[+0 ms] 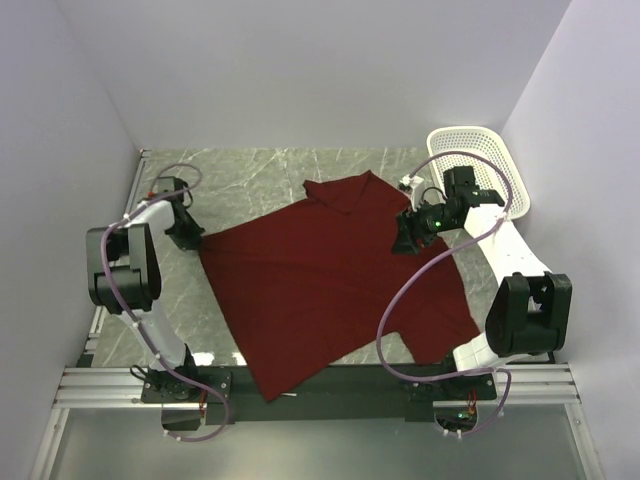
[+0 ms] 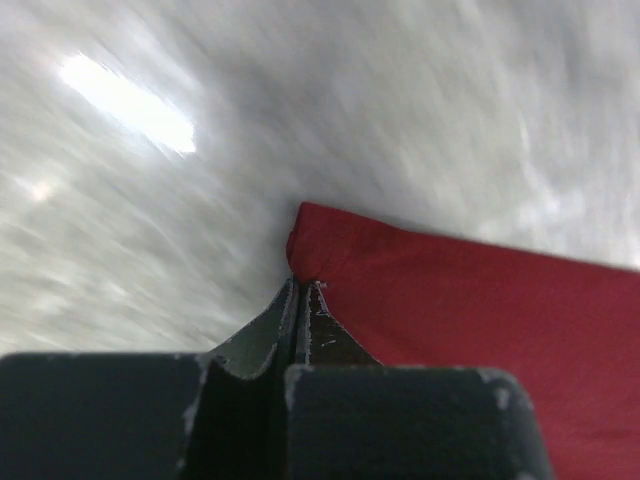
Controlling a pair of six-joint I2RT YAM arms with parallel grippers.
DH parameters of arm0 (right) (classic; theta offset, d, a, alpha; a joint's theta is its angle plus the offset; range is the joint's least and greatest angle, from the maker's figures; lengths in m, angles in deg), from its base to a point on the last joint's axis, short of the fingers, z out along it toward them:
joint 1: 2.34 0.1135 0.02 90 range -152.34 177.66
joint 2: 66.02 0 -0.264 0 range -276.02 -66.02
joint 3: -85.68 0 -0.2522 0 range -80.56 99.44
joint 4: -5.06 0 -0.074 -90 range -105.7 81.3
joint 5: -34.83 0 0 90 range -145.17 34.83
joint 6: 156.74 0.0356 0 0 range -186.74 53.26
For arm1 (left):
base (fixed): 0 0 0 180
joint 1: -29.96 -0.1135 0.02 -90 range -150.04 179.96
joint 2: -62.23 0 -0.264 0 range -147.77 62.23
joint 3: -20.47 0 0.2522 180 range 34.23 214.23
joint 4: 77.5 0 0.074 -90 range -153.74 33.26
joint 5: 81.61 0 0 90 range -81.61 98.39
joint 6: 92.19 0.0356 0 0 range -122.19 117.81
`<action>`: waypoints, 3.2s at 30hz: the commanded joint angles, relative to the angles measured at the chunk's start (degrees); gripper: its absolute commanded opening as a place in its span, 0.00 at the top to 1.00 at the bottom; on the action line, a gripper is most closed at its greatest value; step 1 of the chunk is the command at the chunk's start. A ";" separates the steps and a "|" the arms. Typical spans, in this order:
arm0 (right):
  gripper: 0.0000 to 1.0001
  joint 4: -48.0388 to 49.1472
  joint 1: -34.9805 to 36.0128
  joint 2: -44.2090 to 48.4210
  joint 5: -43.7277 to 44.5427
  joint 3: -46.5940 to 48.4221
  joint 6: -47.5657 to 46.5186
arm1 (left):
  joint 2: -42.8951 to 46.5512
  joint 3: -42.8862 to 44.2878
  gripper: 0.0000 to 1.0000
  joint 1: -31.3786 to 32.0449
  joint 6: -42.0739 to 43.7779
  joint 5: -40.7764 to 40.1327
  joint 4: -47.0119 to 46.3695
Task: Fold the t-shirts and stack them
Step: Flatten the tshirt out
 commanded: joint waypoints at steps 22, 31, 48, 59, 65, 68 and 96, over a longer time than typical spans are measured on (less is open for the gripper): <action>0.26 0.76 15.35 -30.28 27.28 40.21 -5.93 | -28.54 47.74 0.98 -6.95 3.63 -0.55 12.80; 0.28 -3.80 21.50 -49.45 32.47 62.37 -8.65 | -9.12 34.30 0.38 -7.75 7.07 5.70 0.83; 0.33 0.32 24.59 -57.19 36.78 62.99 -9.54 | 6.10 13.19 0.33 -8.10 7.33 11.33 -8.93; 0.36 4.18 24.76 -58.87 37.75 63.79 -8.57 | 6.80 11.87 0.33 -8.10 7.33 11.50 -9.28; 0.37 6.12 24.76 -59.13 37.93 63.35 -8.48 | 6.63 11.17 0.34 -8.10 7.25 11.77 -9.46; 0.39 6.82 24.76 -59.57 37.75 63.52 -8.48 | 6.54 10.90 0.34 -8.19 7.16 12.03 -9.72; 1.00 11.66 23.27 -53.69 34.68 61.77 -5.68 | 0.66 12.13 0.35 -8.19 6.98 13.79 -10.07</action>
